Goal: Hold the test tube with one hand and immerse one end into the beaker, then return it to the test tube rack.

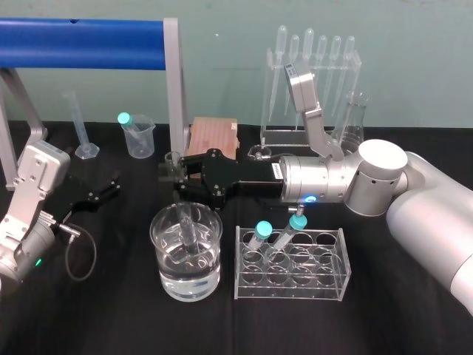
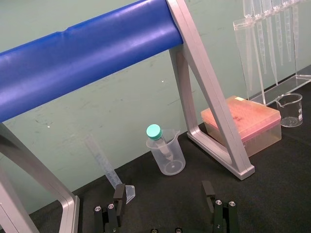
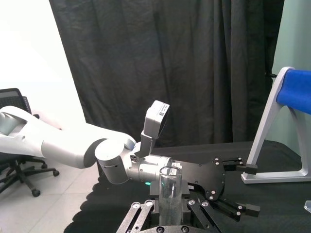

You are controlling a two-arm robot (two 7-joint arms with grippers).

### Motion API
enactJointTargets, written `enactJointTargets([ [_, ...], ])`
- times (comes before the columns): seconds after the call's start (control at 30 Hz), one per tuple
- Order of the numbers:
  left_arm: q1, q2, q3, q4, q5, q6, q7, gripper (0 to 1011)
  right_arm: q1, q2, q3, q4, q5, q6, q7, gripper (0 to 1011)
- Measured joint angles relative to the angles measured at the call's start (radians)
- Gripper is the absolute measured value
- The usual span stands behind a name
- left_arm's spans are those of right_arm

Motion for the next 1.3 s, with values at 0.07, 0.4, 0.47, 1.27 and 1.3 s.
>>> enactJointTargets([
  [0.07, 0.0, 0.0, 0.0, 0.0, 0.0, 0.0, 0.0, 1000, 0.0, 0.0, 0.0, 0.0, 0.0, 0.0, 0.0, 234],
  [0.4, 0.0, 0.0, 0.0, 0.0, 0.0, 0.0, 0.0, 1000, 0.0, 0.0, 0.0, 0.0, 0.0, 0.0, 0.0, 234],
  [0.47, 0.0, 0.0, 0.0, 0.0, 0.0, 0.0, 0.0, 1000, 0.0, 0.0, 0.0, 0.0, 0.0, 0.0, 0.0, 234],
  [1.27, 0.0, 0.0, 0.0, 0.0, 0.0, 0.0, 0.0, 1000, -0.007, 0.015, 0.008, -0.039, -0.004, -0.025, -0.001, 234],
  [1.3, 0.0, 0.0, 0.0, 0.0, 0.0, 0.0, 0.0, 1000, -0.009, 0.018, 0.011, -0.047, -0.003, -0.03, -0.001, 234],
])
